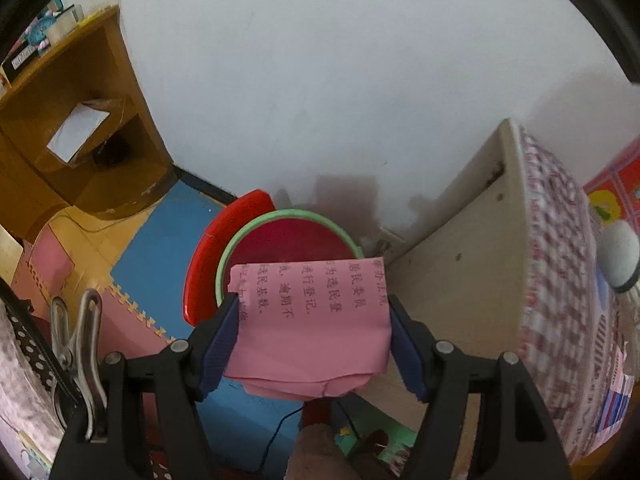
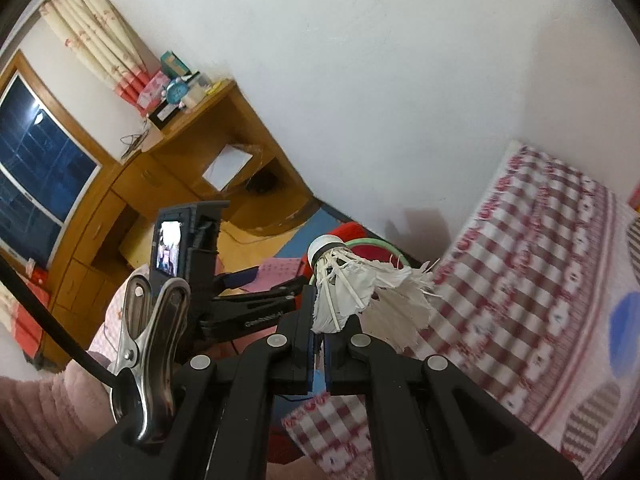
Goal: Collect trash
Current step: 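Carry the pink paper and shuttlecock in both tools over the red bucket, then open the left tool above the bucket to drop the pink paper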
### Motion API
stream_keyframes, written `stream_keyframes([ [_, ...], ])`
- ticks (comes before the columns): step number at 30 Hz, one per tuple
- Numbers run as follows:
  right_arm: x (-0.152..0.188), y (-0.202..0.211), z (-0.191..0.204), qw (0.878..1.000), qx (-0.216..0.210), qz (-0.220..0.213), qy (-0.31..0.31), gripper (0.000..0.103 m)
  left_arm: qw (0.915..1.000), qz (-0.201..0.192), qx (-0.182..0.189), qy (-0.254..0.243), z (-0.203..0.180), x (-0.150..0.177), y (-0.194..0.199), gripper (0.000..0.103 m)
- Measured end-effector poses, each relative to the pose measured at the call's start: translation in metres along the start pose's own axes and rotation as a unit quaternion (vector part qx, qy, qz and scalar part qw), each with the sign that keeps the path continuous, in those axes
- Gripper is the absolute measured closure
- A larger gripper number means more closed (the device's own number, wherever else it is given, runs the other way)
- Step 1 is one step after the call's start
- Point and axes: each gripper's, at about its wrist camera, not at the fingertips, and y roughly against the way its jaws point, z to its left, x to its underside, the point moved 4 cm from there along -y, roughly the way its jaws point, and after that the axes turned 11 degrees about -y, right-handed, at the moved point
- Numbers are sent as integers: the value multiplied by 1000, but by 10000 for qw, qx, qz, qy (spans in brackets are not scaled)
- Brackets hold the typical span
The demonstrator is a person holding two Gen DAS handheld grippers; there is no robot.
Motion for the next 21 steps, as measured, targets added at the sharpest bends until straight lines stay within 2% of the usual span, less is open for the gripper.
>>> stream_keyframes([
  [11,-18,-52,1,9993,153,347,-1,99,9996,247,98,61,22,-8,-52,29],
  [21,-26,-80,1,9982,246,540,-60,99,9988,452,134,134,32,-11,-72,25],
])
